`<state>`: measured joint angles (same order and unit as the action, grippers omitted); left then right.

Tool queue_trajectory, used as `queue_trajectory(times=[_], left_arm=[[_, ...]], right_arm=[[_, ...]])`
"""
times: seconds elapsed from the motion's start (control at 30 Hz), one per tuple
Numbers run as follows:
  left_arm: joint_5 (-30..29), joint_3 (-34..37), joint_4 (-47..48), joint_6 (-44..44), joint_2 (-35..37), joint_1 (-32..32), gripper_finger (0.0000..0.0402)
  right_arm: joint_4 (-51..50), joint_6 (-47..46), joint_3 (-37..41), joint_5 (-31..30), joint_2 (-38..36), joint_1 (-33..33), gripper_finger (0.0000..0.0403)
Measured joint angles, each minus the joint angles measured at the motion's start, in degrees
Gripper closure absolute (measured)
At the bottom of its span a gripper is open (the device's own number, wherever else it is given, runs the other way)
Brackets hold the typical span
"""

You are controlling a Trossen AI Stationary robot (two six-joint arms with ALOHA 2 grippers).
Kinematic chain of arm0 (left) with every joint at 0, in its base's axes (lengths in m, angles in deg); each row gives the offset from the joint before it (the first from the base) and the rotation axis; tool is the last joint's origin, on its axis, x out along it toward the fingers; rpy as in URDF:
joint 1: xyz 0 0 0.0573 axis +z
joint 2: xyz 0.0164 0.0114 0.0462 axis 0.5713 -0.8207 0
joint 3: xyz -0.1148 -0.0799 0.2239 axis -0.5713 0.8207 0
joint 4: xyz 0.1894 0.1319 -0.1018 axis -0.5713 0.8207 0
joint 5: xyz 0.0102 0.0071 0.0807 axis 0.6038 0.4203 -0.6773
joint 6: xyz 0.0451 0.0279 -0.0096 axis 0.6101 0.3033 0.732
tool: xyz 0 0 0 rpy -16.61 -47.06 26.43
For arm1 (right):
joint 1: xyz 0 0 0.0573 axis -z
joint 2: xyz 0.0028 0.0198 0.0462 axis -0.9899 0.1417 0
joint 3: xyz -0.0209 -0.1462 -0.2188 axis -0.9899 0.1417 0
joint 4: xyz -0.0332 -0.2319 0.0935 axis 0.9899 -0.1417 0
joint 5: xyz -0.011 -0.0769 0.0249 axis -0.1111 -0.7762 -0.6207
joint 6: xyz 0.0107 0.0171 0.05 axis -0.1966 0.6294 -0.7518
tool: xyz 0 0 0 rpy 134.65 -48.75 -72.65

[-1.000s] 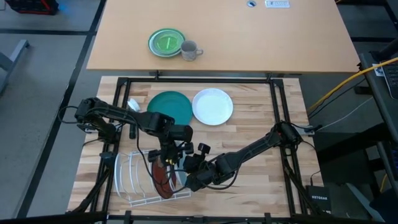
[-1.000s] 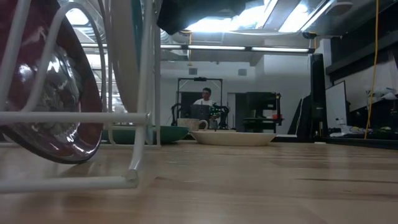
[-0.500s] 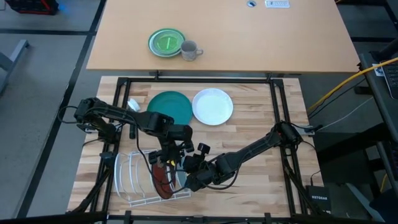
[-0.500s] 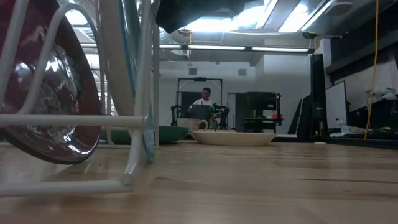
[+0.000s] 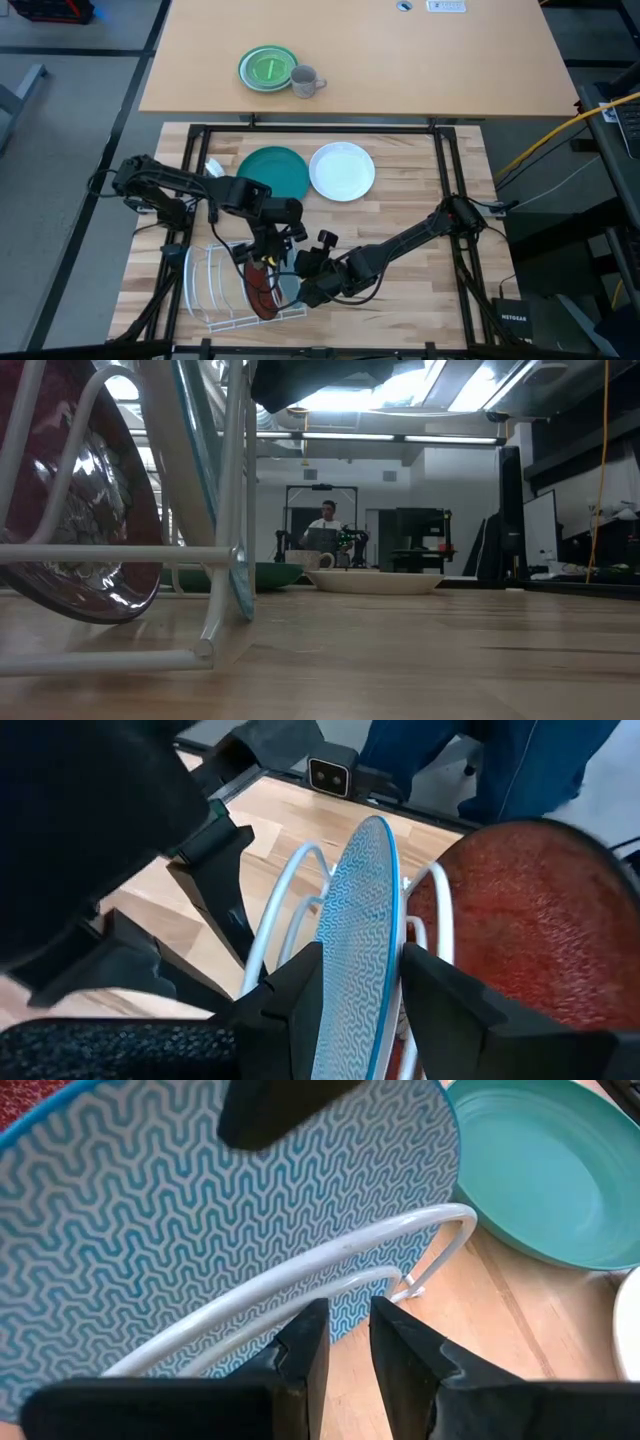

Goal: Sort dishes
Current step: Put the light blue plate into the dish rack, then put the white plate into the dish rack

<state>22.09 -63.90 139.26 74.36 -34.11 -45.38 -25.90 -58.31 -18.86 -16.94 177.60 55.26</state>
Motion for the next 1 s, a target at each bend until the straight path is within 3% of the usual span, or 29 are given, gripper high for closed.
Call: queue_trajectory(times=[0.57,0.77,1.0], left_arm=[[-0.02,0.04,4.05,-4.69,1.66,0.01,0.0276],[-0.98,-0.59,3.73,-5.57,5.70,0.38,0.0276],[-5.11,-1.22,5.42,-13.45,14.39,1.46,0.0276]], right_arm=[[-2.05,0.19,0.02,1.76,0.03,-0.02,0.0322],[-6.61,0.18,0.04,2.17,-1.68,-0.02,0.0322],[-16.27,2.80,0.07,-0.98,-7.25,-0.02,0.0322]])
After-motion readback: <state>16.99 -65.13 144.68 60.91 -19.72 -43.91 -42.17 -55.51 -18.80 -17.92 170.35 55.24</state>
